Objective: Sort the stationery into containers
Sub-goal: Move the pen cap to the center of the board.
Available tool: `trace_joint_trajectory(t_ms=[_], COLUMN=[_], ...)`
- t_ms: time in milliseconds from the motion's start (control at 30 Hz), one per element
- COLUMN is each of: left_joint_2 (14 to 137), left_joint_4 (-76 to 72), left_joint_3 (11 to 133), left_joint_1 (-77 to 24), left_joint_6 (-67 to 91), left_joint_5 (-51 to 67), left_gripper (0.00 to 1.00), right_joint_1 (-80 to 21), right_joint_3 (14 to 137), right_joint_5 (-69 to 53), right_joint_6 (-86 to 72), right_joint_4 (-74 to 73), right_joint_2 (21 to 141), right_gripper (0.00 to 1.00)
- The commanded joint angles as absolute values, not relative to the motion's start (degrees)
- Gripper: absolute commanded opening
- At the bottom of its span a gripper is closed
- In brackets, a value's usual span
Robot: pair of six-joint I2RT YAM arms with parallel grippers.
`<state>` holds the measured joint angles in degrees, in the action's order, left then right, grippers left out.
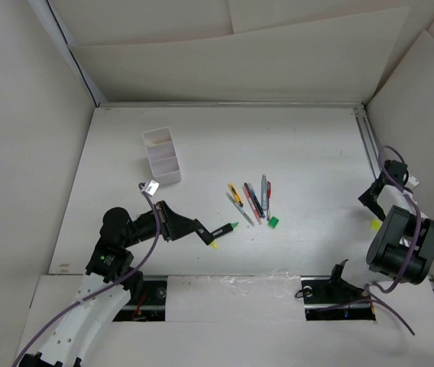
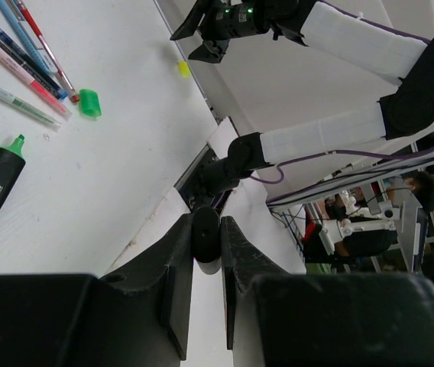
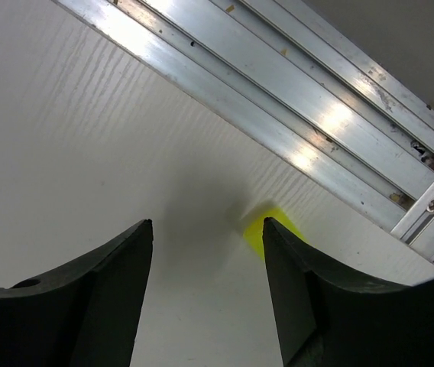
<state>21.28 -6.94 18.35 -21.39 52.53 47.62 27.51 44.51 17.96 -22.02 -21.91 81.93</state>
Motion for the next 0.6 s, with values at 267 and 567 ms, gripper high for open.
trace_joint_trajectory(t_ms=[267, 567], left_joint_2=[20.74, 20.21], left_joint_4=[-8.96, -8.96], left_joint_3=[19.25, 19.77], left_joint_1=[-21.45, -21.45], left_joint_6=[51.68, 52.73], left_joint_5=[48.34, 48.34], left_gripper=[0.00, 0.00], right_joint_1=[30.85, 30.85], right_joint_3=[43.59, 46.31], right_joint_5=[22.24, 21.53], right_joint_6=[-23.12, -23.64], right_joint_4=[-21.79, -22.59], right_joint_2=[81.82, 86.48], right_gripper=[0.66, 0.49])
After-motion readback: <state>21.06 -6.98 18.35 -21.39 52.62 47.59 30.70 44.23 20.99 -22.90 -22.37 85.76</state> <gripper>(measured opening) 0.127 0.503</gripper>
